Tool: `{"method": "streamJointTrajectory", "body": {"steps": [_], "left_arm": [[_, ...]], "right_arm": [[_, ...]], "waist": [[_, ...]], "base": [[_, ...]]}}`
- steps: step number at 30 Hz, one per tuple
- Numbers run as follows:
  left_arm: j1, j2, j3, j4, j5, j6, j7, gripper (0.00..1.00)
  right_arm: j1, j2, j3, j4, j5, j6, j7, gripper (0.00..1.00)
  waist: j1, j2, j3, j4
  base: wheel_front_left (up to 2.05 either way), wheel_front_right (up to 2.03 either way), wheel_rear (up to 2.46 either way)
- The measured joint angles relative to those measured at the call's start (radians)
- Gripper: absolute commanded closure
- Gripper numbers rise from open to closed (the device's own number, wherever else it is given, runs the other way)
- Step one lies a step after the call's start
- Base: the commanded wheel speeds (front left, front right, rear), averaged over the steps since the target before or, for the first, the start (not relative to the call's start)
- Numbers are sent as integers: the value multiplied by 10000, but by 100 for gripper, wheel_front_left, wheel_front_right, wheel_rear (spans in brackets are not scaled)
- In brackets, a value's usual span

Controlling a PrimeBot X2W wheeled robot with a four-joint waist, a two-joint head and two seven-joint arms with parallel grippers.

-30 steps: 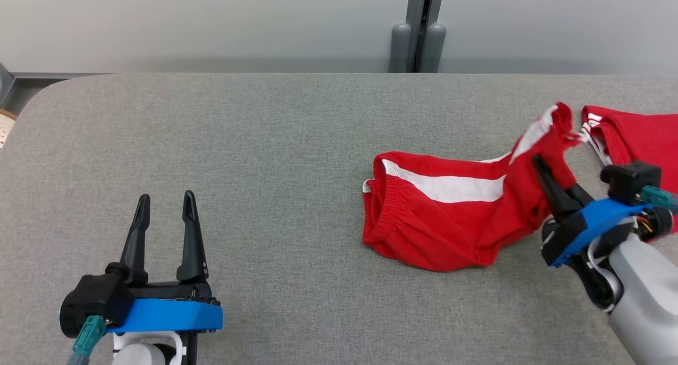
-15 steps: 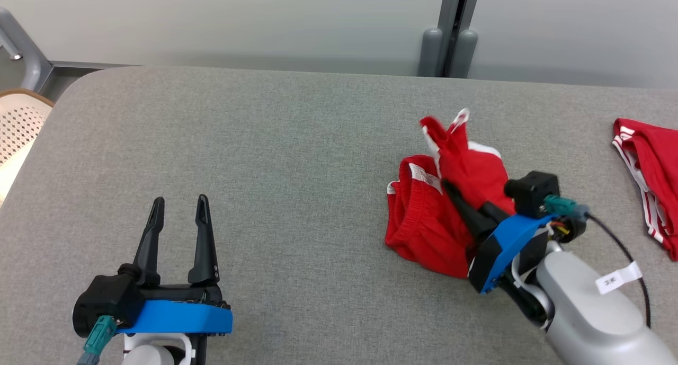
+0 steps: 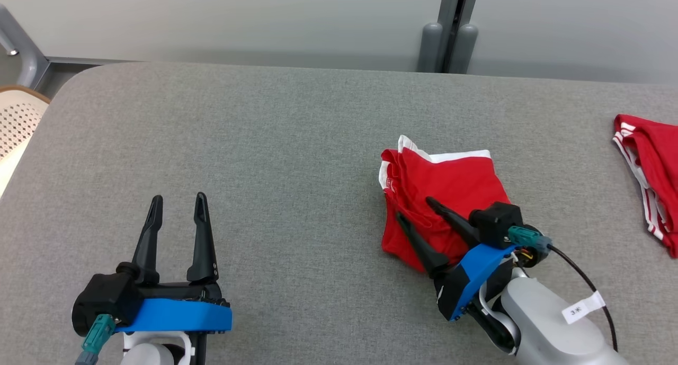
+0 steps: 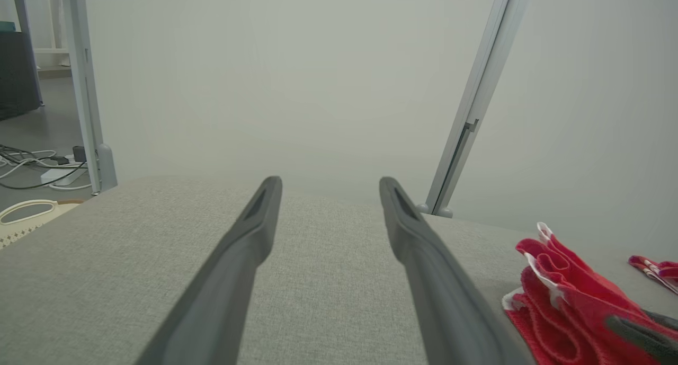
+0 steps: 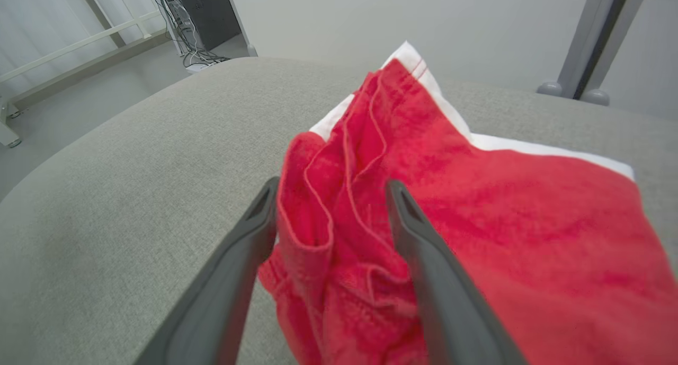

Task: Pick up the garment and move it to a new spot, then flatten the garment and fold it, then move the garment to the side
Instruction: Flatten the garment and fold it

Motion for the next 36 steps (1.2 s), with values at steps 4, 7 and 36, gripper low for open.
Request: {"method": "streamJointTrajectory", "body": {"steps": [4, 7, 36], "left_arm": [[1, 0, 36, 0, 19, 25, 0, 0], [9, 0, 52, -8, 48, 27, -2, 0], [726, 130, 305, 640, 1538, 437, 0, 0]], "right_arm": [[116, -215, -84, -242, 52, -2, -355, 0], [326, -441, -454, -673, 50, -2, -485, 0], [5378, 1062, -6625, -5411, -3714, -2, -552, 0]], "waist": [[0, 0, -94, -154], [0, 0, -176, -312], [-1, 0, -1067, -1262]], "base": [[0, 0, 0], [0, 0, 0], [0, 0, 0]]}}
